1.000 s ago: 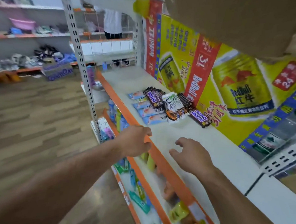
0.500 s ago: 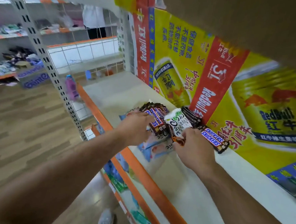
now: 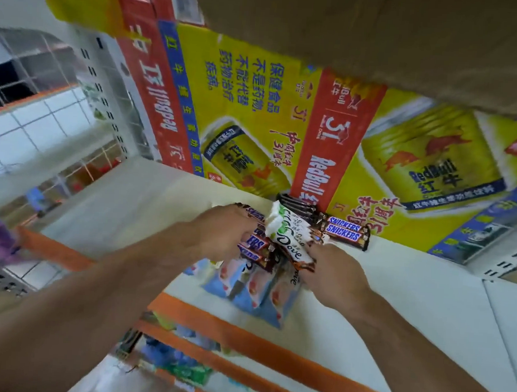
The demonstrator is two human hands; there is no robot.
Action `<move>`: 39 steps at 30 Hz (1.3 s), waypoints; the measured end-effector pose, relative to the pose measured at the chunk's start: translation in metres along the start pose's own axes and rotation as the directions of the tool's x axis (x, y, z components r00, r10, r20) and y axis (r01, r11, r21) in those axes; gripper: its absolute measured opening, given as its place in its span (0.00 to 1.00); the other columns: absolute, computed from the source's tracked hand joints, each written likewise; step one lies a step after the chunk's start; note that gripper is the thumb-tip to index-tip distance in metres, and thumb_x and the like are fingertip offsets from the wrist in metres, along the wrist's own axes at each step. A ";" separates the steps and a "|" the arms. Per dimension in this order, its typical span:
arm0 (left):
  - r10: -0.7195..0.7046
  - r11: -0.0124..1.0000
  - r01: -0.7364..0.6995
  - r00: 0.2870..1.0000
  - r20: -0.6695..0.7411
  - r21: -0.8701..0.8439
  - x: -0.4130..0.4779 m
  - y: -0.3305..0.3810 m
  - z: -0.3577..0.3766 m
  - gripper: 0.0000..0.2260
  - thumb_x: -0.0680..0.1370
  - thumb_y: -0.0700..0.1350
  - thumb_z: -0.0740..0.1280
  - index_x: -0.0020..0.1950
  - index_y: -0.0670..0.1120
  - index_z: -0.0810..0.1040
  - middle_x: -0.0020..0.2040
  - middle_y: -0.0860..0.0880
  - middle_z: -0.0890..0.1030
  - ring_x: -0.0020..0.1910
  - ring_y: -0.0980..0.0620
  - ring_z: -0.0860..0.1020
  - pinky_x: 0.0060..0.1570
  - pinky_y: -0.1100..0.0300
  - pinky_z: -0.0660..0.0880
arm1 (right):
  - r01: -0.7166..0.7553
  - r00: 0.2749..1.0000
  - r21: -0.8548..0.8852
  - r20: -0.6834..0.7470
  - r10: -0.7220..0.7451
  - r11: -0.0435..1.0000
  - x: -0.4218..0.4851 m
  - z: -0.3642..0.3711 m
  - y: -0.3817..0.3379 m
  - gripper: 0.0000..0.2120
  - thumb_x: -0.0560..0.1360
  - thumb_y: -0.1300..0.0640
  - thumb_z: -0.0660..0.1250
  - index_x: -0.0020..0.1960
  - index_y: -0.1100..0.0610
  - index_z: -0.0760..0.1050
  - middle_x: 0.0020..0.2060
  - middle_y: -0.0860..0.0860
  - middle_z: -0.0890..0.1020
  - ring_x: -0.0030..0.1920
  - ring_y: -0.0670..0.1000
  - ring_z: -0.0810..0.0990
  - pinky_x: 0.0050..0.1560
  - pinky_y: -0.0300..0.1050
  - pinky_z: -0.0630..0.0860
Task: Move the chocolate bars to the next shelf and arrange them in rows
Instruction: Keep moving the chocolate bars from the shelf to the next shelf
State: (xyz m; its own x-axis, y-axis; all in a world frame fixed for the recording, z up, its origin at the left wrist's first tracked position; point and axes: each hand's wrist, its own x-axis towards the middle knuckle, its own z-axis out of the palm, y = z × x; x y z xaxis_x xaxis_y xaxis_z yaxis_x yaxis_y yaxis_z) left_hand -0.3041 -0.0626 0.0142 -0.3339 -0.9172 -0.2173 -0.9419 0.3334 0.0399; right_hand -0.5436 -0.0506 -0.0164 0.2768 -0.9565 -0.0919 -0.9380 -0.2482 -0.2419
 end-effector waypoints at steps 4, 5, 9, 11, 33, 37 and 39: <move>0.074 0.975 -0.071 0.997 0.008 -0.209 0.009 0.009 -0.020 0.10 0.72 0.46 0.73 0.46 0.49 0.72 0.39 0.54 0.75 0.37 0.53 0.73 0.31 0.58 0.65 | -0.106 0.994 0.118 0.023 0.104 0.987 -0.014 -0.001 0.006 0.05 0.77 0.48 0.65 0.51 0.49 0.74 0.45 0.48 0.77 0.48 0.52 0.77 0.40 0.43 0.72; 0.084 0.954 -0.082 0.996 -0.005 -0.289 0.014 0.012 -0.024 0.10 0.72 0.47 0.74 0.47 0.49 0.74 0.41 0.54 0.76 0.38 0.54 0.74 0.32 0.60 0.66 | -0.141 0.990 0.164 0.030 0.138 0.976 -0.018 -0.003 0.010 0.05 0.76 0.48 0.66 0.45 0.48 0.72 0.41 0.47 0.76 0.44 0.51 0.76 0.35 0.41 0.69; 0.133 0.855 -0.123 0.991 -0.016 -0.504 0.035 0.036 -0.027 0.09 0.75 0.48 0.73 0.53 0.51 0.78 0.47 0.57 0.77 0.42 0.62 0.75 0.38 0.66 0.70 | -0.253 0.967 0.305 0.063 0.245 0.918 -0.045 -0.011 0.033 0.07 0.74 0.48 0.69 0.42 0.49 0.74 0.39 0.47 0.78 0.41 0.50 0.76 0.38 0.44 0.70; 0.167 0.820 -0.138 0.986 0.002 -0.555 0.045 0.055 -0.023 0.10 0.75 0.48 0.72 0.56 0.52 0.79 0.49 0.56 0.77 0.46 0.60 0.76 0.41 0.65 0.71 | -0.286 0.956 0.388 0.059 0.286 0.876 -0.064 -0.015 0.049 0.07 0.73 0.50 0.71 0.40 0.50 0.75 0.37 0.47 0.79 0.36 0.46 0.75 0.33 0.41 0.67; 0.357 0.656 -0.210 0.933 0.053 -0.725 0.093 0.447 -0.021 0.07 0.72 0.39 0.75 0.49 0.47 0.82 0.42 0.50 0.83 0.40 0.54 0.79 0.42 0.61 0.73 | -0.357 0.882 0.726 0.054 0.468 0.588 -0.309 -0.086 0.331 0.03 0.72 0.56 0.75 0.44 0.55 0.83 0.42 0.48 0.86 0.48 0.51 0.83 0.49 0.43 0.74; 0.430 0.659 -0.256 0.900 0.075 -0.708 0.109 0.521 -0.028 0.08 0.72 0.40 0.75 0.49 0.47 0.83 0.43 0.50 0.83 0.42 0.53 0.79 0.41 0.61 0.73 | -0.390 0.836 0.725 0.020 0.549 0.567 -0.353 -0.098 0.377 0.05 0.71 0.53 0.75 0.42 0.54 0.83 0.35 0.45 0.84 0.39 0.45 0.82 0.39 0.40 0.73; 0.466 0.645 -0.280 0.882 0.076 -0.711 0.120 0.556 -0.028 0.07 0.71 0.39 0.75 0.47 0.47 0.83 0.40 0.50 0.83 0.40 0.53 0.78 0.39 0.61 0.72 | -0.413 0.805 0.736 0.021 0.592 0.536 -0.372 -0.102 0.395 0.05 0.72 0.54 0.75 0.42 0.55 0.82 0.26 0.41 0.79 0.27 0.40 0.75 0.29 0.35 0.68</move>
State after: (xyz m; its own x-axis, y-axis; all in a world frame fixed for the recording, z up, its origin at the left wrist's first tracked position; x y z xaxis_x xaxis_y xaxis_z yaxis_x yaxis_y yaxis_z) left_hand -0.8691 0.0068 0.0379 -0.7304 -0.6368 -0.2471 -0.5397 0.3164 0.7801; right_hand -1.0389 0.1917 0.0207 -0.3284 -0.9143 -0.2371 -0.4635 0.3747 -0.8029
